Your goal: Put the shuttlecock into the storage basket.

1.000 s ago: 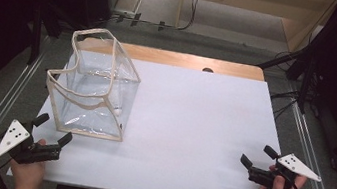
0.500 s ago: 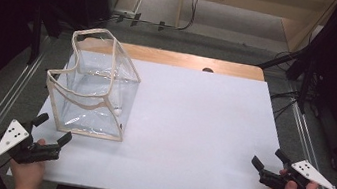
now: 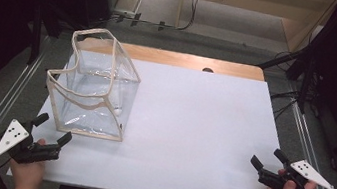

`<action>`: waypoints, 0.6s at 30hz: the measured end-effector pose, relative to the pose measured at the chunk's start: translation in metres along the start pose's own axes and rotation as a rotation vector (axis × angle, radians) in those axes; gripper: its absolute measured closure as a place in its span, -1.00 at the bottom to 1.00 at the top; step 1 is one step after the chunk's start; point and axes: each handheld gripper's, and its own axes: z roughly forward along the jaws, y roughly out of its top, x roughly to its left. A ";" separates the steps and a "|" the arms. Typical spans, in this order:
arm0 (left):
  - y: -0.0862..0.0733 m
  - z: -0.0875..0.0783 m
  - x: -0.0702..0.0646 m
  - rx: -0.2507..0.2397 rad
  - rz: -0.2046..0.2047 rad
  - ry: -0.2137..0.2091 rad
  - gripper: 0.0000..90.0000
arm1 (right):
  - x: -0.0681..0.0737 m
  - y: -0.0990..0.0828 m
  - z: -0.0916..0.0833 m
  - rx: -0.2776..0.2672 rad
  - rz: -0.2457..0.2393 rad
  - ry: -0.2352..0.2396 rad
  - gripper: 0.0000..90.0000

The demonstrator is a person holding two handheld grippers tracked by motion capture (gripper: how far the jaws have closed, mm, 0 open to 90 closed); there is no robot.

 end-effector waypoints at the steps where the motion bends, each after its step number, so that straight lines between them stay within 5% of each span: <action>1: 0.000 0.000 0.000 -0.001 -0.001 0.000 -1.00 | 0.000 0.000 0.000 -0.002 0.002 0.001 -1.00; 18: 0.000 0.000 -0.001 0.004 0.001 -0.002 -1.00 | 0.004 0.000 0.005 0.020 -0.015 0.010 -1.00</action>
